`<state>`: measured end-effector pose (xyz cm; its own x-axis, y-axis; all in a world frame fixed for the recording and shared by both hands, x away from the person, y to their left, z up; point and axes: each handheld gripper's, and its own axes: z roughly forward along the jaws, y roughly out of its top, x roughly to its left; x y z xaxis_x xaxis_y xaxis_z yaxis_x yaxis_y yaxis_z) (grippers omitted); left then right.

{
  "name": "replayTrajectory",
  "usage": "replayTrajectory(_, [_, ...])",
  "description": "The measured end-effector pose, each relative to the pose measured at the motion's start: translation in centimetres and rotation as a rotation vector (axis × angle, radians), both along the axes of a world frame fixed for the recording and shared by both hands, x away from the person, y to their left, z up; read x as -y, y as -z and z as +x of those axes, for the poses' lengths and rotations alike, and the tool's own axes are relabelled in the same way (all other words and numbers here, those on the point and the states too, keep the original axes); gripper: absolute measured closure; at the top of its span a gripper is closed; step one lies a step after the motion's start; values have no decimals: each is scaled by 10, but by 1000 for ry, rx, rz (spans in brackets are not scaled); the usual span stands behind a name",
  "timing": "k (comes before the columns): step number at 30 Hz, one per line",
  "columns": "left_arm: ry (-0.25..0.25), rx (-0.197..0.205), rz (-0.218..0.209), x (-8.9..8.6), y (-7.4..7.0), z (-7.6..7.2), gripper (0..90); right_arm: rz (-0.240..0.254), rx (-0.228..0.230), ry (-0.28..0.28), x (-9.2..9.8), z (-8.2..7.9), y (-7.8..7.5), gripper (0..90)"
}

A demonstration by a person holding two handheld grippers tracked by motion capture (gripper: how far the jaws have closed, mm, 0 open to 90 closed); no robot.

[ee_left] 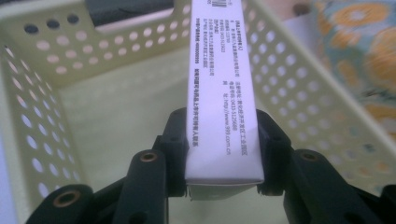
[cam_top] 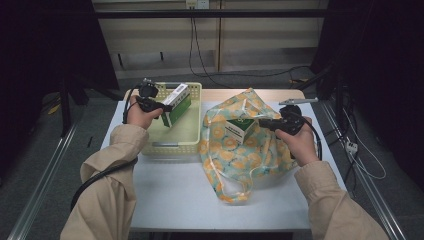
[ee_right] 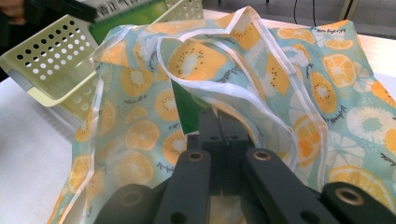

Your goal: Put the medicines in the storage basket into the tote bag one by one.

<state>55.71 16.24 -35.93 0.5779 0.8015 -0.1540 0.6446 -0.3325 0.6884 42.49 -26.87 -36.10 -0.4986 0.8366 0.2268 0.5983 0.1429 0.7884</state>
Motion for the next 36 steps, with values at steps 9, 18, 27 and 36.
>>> replayTrajectory(9, [44, 32, -48, -11, -45, -25, 627, -7, 4, 16, 2, -1, -1, 900])
replayTrajectory(18, [156, 39, -55, -8, -61, -51, 627, -6, -5, 22, 3, -2, 0, 900])
replayTrajectory(27, [251, 52, -62, 2, -75, -68, 627, -12, -1, 21, 0, -3, -1, 900])
replayTrajectory(36, [362, 60, -73, 21, -85, -82, 627, 2, -11, 20, 2, -3, 2, 900])
